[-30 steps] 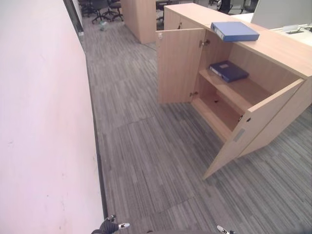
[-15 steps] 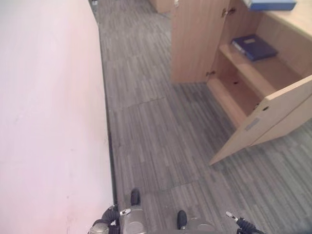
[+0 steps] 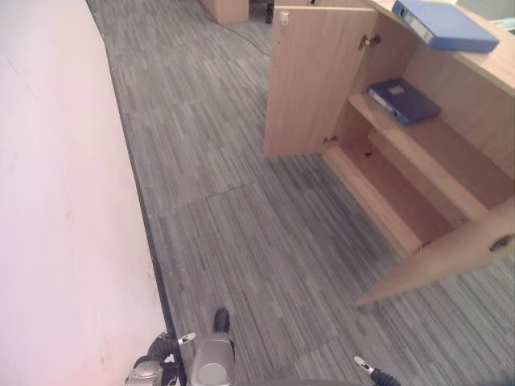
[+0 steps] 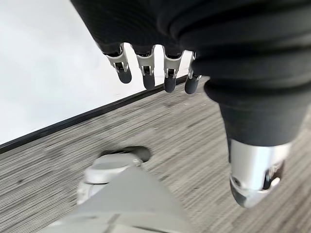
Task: Put the empty folder in the office cabinet
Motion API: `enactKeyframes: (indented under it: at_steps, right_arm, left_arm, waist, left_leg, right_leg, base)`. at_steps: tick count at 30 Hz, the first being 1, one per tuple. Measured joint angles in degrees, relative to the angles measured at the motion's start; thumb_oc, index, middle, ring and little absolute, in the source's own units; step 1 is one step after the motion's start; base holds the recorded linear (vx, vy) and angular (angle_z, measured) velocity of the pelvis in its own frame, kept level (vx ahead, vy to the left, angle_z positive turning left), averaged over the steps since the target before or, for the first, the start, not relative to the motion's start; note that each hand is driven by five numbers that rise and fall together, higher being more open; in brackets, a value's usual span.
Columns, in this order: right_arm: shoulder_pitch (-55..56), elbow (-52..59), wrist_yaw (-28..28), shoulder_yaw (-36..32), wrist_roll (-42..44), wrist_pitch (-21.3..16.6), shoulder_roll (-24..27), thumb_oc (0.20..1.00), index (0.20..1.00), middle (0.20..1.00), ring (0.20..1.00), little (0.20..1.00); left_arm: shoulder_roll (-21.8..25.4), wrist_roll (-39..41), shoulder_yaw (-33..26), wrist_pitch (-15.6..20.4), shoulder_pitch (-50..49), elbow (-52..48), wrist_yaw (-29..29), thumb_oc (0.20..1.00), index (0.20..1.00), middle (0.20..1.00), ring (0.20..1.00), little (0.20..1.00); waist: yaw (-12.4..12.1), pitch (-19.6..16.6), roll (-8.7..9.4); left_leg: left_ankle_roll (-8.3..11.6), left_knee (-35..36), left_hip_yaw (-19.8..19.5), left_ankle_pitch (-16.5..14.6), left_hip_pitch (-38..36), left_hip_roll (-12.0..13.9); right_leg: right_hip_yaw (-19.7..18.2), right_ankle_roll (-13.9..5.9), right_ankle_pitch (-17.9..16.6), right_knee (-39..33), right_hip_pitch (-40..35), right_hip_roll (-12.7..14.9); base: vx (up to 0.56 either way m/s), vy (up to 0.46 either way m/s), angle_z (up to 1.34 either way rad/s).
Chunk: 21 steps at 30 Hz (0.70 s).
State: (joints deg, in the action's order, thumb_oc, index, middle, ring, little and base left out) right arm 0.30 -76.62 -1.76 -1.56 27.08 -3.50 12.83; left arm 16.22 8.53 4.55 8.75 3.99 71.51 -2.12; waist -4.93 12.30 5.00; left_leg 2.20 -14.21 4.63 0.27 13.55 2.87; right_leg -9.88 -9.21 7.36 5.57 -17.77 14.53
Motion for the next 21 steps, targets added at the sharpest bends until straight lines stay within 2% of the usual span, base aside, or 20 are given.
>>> enactKeyframes:
  at_steps: [1,2,5,6,8,10,12,13,14,15,16,17,18,19,20,21]
  right_arm:
    - [-0.03,-0.14,-0.12,-0.35,-0.01,0.0,0.16,1.0,1.0,1.0,1.0,1.0]
    - [-0.02,-0.18,-0.33,-0.56,-0.13,0.21,0.25,1.0,1.0,1.0,1.0,1.0]
    - [0.09,-0.53,-0.47,-0.55,-1.26,0.37,0.77,1.0,1.0,1.0,1.0,1.0]
    - [0.2,-1.99,-0.47,0.04,-2.8,0.23,1.21,1.0,1.0,1.0,1.0,1.0]
    - [0.83,-3.18,-0.51,1.38,-4.6,0.41,1.06,1.0,1.0,1.0,1.0,1.0]
    - [1.86,-5.6,-0.35,1.58,-7.9,0.52,1.11,1.0,1.0,1.0,1.0,1.0]
    - [2.75,-6.73,-0.28,1.68,-9.3,1.27,1.64,1.0,1.0,1.0,1.0,1.0]
    - [3.57,-6.64,-0.2,1.73,-10.49,1.81,1.92,1.0,1.0,1.0,1.0,1.0]
    - [5.15,-6.16,0.06,1.5,-10.8,2.35,1.97,1.0,1.0,1.0,1.0,1.0]
    - [5.13,-5.87,0.01,1.45,-10.76,2.26,1.79,1.0,1.0,1.0,1.0,1.0]
    - [5.07,-4.92,-0.06,1.45,-10.75,2.29,1.79,1.0,1.0,1.0,1.0,1.0]
    - [5.13,-4.24,0.0,1.54,-10.69,2.1,1.95,1.0,1.0,1.0,1.0,1.0]
    - [5.46,-3.92,0.04,1.72,-10.56,2.31,1.96,1.0,1.0,1.0,1.0,1.0]
    - [6.34,-4.02,0.23,1.57,-10.21,2.55,2.03,1.0,1.0,1.0,1.0,1.0]
    - [6.32,-3.81,0.35,1.62,-10.15,2.59,1.79,1.0,1.0,1.0,1.0,1.0]
    - [6.39,-3.62,0.4,1.5,-10.02,2.6,1.51,1.0,1.0,1.0,1.0,1.0]
  left_arm:
    - [-0.51,-0.05,0.3,-0.16,-0.25,-0.07,0.26,1.0,1.0,1.0,1.0,1.0]
    - [-0.38,-0.06,0.53,-0.12,-0.25,-0.17,0.3,1.0,1.0,1.0,1.0,1.0]
    - [0.26,-0.45,1.32,-0.24,-0.58,-0.13,0.16,1.0,1.0,1.0,1.0,1.0]
    - [0.4,-0.8,2.92,-0.39,-1.2,-0.26,0.07,1.0,1.0,1.0,1.0,1.0]
    - [1.07,-1.03,4.03,-0.4,-0.6,-0.97,-0.04,1.0,1.0,1.0,1.0,1.0]
    - [1.84,-1.02,7.03,-0.65,0.76,-2.94,-0.05,1.0,1.0,1.0,1.0,1.0]
    - [1.83,-1.0,7.06,-0.65,0.79,-4.65,-0.13,1.0,1.0,1.0,1.0,1.0]
    - [2.0,-1.0,7.02,-0.78,0.49,-5.3,-0.17,1.0,1.0,1.0,1.0,1.0]
    - [2.02,-1.0,7.23,-0.94,0.82,-4.89,-0.42,1.0,1.0,1.0,1.0,1.0]
    - [2.15,-1.01,7.36,-0.93,0.89,-4.93,-0.68,1.0,1.0,1.0,1.0,1.0]
    - [2.21,-1.02,7.37,-1.03,0.92,-5.09,-0.74,1.0,1.0,1.0,1.0,1.0]
    - [2.08,-1.09,7.19,-1.13,0.57,-5.21,-0.56,1.0,1.0,1.0,1.0,1.0]
    - [1.86,-1.1,7.25,-1.1,1.2,-5.63,-0.34,1.0,1.0,1.0,1.0,1.0]
    - [1.56,-1.1,7.88,-1.25,1.6,-5.66,-0.32,1.0,1.0,1.0,1.0,1.0]
    - [1.56,-1.15,8.79,-1.23,1.82,-5.63,-0.27,1.0,1.0,1.0,1.0,1.0]
    - [1.4,-1.49,9.45,-1.23,2.38,-5.01,0.05,1.0,1.0,1.0,1.0,1.0]
  waist:
    - [-0.15,-0.56,-1.08]
    - [-0.22,-0.91,-1.19]
    - [-0.14,-2.26,-0.34]
    - [-0.31,-3.97,-0.31]
    - [-0.24,-4.93,0.57]
    - [-0.13,-5.02,-0.28]
    - [0.39,-3.84,-1.96]
    - [1.06,-3.18,-2.98]
    - [2.14,-2.27,-4.98]
    - [3.25,-1.54,-6.08]
    - [4.74,-0.81,-7.29]
    - [6.53,0.09,-8.47]
    - [7.71,0.09,-8.48]
    - [8.63,0.64,-8.37]
    - [9.38,0.8,-8.68]
    - [10.76,1.02,-8.78]
  left_leg:
    - [-0.76,-0.39,-0.3,-0.84,0.03,-0.71]
    - [-1.25,-0.31,0.19,-1.54,0.12,-1.03]
    - [-2.03,-0.02,1.21,-2.44,0.31,-2.53]
    - [-2.47,1.67,1.26,-2.47,0.3,-2.89]
    - [-3.34,2.47,1.81,-2.48,0.22,-3.8]
    - [-4.45,2.63,4.76,-3.06,0.72,-3.26]
    - [-6.01,4.33,4.73,-3.21,-1.25,-3.27]
    - [-6.96,6.18,4.94,-3.09,-3.25,-3.7]
    - [-8.37,7.91,4.33,-3.89,-6.08,-4.2]
    - [-9.07,10.12,3.89,-3.81,-8.16,-4.01]
    - [-9.5,12.54,3.76,-3.0,-10.03,-3.42]
    - [-7.44,15.17,3.39,-0.49,-11.98,-2.8]
    - [-8.01,16.47,2.32,-0.81,-13.45,-3.9]
    - [-8.21,18.2,1.48,-1.1,-15.15,-4.74]
    - [-7.91,19.56,0.96,-1.0,-16.53,-5.06]
    - [-7.36,19.55,0.54,-1.72,-17.06,-5.08]
  right_leg:
    - [-0.32,-1.67,-3.09,1.32,0.8,0.54]
    - [-0.51,-2.44,-4.77,1.37,1.83,0.41]
    - [-0.17,-4.31,-6.87,1.27,2.17,1.97]
    - [-0.24,-4.81,-9.59,2.3,3.67,2.2]
    - [-0.14,-5.18,-11.24,4.3,5.66,2.43]
    - [1.82,-5.56,-13.84,14.5,12.18,1.66]
    - [3.76,-5.38,-20.01,24.26,17.91,1.69]
    - [6.48,-4.41,-19.88,28.61,19.72,2.28]
    - [6.22,-2.52,-14.39,31.4,21.64,-0.37]
    - [4.59,-1.49,-10.39,35.66,23.81,-4.29]
    - [1.92,-0.6,-6.04,40.48,27.12,-10.64]
    - [2.14,-0.84,-2.55,41.44,29.14,-15.13]
    - [4.49,-0.52,-0.71,39.96,32.09,-16.29]
    - [10.37,1.12,2.12,35.71,32.93,-14.55]
    - [14.35,1.94,3.13,30.67,33.27,-13.63]
    - [16.72,3.59,3.56,24.31,33.55,-13.33]
  base:
    - [0.19,0.266,0.08]
    - [0.29,0.339,0.07]
    - [0.15,0.218,0.0]
    - [0.14,0.231,-0.01]
    - [0.13,0.27,0.04]
    - [0.11,0.323,0.12]
    - [0.09,0.228,0.0]
    - [0.25,0.398,-0.14]
    - [0.3,0.477,-0.11]
    - [0.23,0.355,-0.11]
    - [0.23,0.203,0.04]
    - [0.19,0.116,0.14]
    - [0.38,0.156,0.25]
    - [0.33,0.039,0.25]
    - [0.42,0.041,0.29]
    - [0.33,0.003,0.3]
